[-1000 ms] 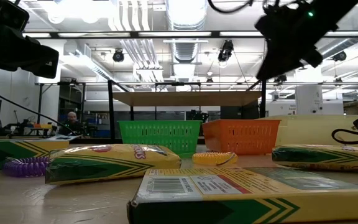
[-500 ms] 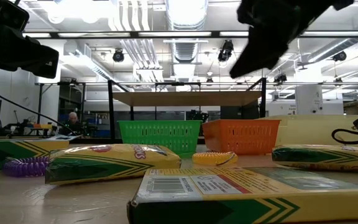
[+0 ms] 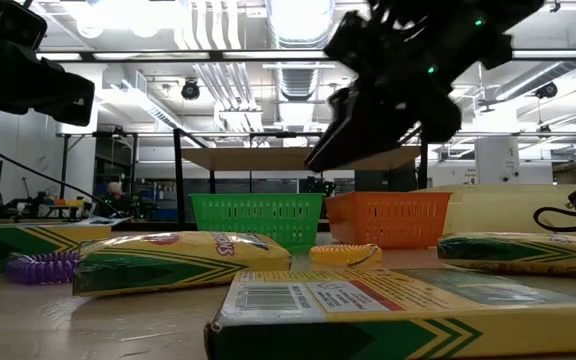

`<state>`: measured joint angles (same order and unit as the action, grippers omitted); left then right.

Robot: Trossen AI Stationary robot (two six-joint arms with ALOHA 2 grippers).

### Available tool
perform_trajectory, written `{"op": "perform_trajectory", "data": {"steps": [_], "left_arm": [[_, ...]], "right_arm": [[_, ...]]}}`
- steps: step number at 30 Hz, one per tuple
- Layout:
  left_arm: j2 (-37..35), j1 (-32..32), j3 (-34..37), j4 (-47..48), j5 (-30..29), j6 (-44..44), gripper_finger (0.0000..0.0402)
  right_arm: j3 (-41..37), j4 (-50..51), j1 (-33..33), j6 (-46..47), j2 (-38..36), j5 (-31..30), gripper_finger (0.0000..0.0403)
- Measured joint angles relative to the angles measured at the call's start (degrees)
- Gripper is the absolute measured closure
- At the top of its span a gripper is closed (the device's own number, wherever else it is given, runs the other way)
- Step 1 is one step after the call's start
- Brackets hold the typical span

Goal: Pick & Place Office Desk Supplies
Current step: Put the bottom green rubber band into the yellow bin

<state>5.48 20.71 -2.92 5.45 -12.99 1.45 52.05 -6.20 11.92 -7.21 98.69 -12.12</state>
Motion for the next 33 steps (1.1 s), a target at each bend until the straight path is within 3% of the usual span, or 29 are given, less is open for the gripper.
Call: {"op": "perform_trajectory", "data": {"steps": [4, 10, 23, 33], "left_arm": [[0.0, 0.0, -0.02, 0.02, 0.02, 0.0, 0.04], [0.0, 0.0, -0.02, 0.01, 0.02, -0.01, 0.04], [0.66, 0.0, 0.0, -0.01, 0.17, 0.0, 0.04], [1.48, 0.0, 0.0, 0.04, 0.2, -0.02, 0.04]], "right_arm": [[4.42, -0.12, 0.0, -2.04, 4.42, 1.19, 0.0295], [9.13, 1.09, 0.05, -3.89, 8.93, 8.08, 0.0302], [12.88, 3.35, -0.1, -2.25, 17.82, 8.26, 0.0294], [12.11, 3.5, -0.21, -1.79, 17.7, 8.16, 0.0301]]}}
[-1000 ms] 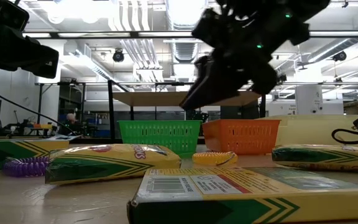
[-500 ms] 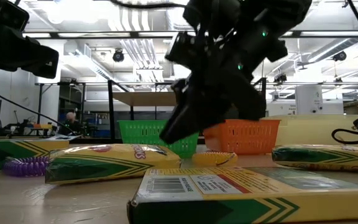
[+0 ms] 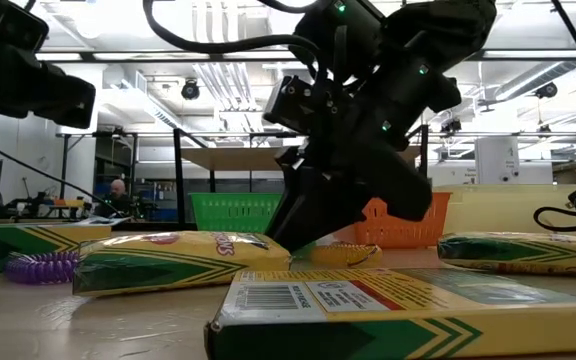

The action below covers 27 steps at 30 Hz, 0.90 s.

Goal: Pick & Place Office Desk Supplies
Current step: Put the bottom green rubber band into the yellow bin

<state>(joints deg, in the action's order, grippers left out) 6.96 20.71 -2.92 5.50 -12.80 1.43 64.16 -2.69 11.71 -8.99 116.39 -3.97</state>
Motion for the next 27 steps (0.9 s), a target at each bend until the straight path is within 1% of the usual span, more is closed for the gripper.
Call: {"op": "perform_trajectory", "data": {"steps": [8, 17, 22, 27], "left_arm": [[0.0, 0.0, 0.0, -0.04, 0.0, 0.02, 0.04], [0.05, 0.0, 0.0, -0.02, 0.0, 0.01, 0.04], [0.05, 0.0, 0.0, -0.02, 0.0, 0.0, 0.04], [0.05, 0.0, 0.0, -0.02, 0.0, 0.02, 0.04]], "right_arm": [[-0.74, 0.41, -0.36, 0.02, -0.13, 2.77, 0.0333], [-0.82, 0.76, -0.94, -0.34, -0.15, 3.41, 0.0391], [-0.73, 0.78, -0.94, -1.49, -0.12, 3.15, 0.0394], [1.01, 1.99, -0.94, -1.75, -0.13, 2.49, 0.0394]]}}
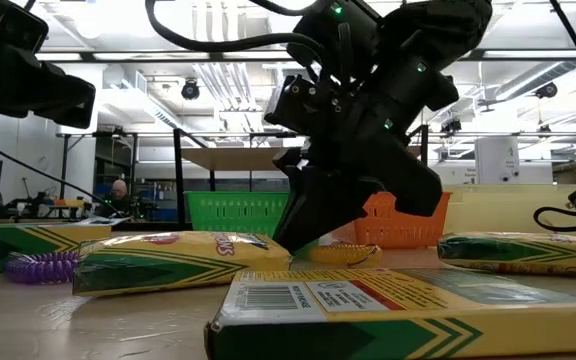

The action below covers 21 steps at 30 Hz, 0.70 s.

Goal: Pick & Place Office Desk Supplies
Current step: Put the bottom green rubber band into the yellow bin

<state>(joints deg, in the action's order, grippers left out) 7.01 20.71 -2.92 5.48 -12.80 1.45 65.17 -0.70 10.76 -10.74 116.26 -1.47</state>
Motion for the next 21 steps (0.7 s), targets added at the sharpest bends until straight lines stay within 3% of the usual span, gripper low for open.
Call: {"op": "perform_trajectory", "data": {"steps": [10, 21], "left_arm": [[0.0, 0.0, 0.0, 0.0, 0.0, 0.0, 0.04], [-0.04, 0.0, 0.0, 0.02, 0.02, 0.0, 0.04]], "right_arm": [[1.86, -1.04, 0.24, 0.96, -4.38, -9.7, 0.0394], [1.77, -0.64, 1.59, 11.97, -11.12, -21.18, 0.0395]]}}
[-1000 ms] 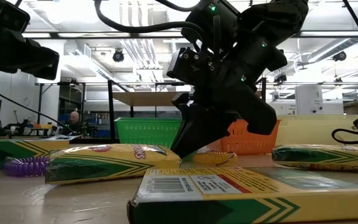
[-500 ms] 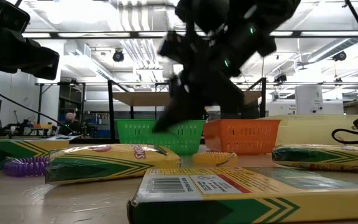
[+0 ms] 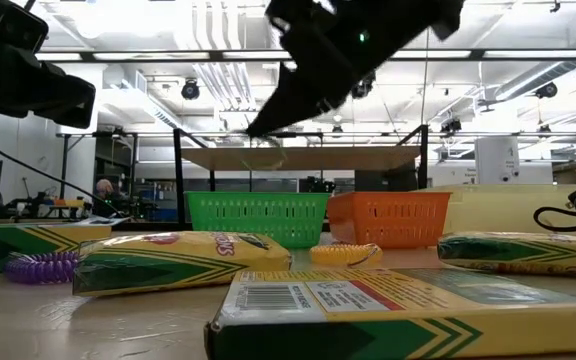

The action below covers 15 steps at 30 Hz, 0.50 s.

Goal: Pick & Place Office Desk Supplies
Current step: Put the bottom green rubber band into the yellow bin

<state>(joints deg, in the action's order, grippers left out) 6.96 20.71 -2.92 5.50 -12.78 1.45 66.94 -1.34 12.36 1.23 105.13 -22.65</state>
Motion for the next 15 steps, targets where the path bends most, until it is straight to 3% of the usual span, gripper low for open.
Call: {"op": "perform_trajectory", "data": {"steps": [9, 15], "left_arm": [[0.56, 0.0, 0.0, 0.0, 0.0, 0.0, 0.04], [1.34, 0.0, -0.02, 0.02, 0.21, 0.0, 0.04]], "right_arm": [[0.21, 10.4, 0.52, 21.21, -6.49, -6.12, 0.0395], [0.19, 27.24, 1.65, 39.98, -11.36, -13.96, 0.0395]]}}
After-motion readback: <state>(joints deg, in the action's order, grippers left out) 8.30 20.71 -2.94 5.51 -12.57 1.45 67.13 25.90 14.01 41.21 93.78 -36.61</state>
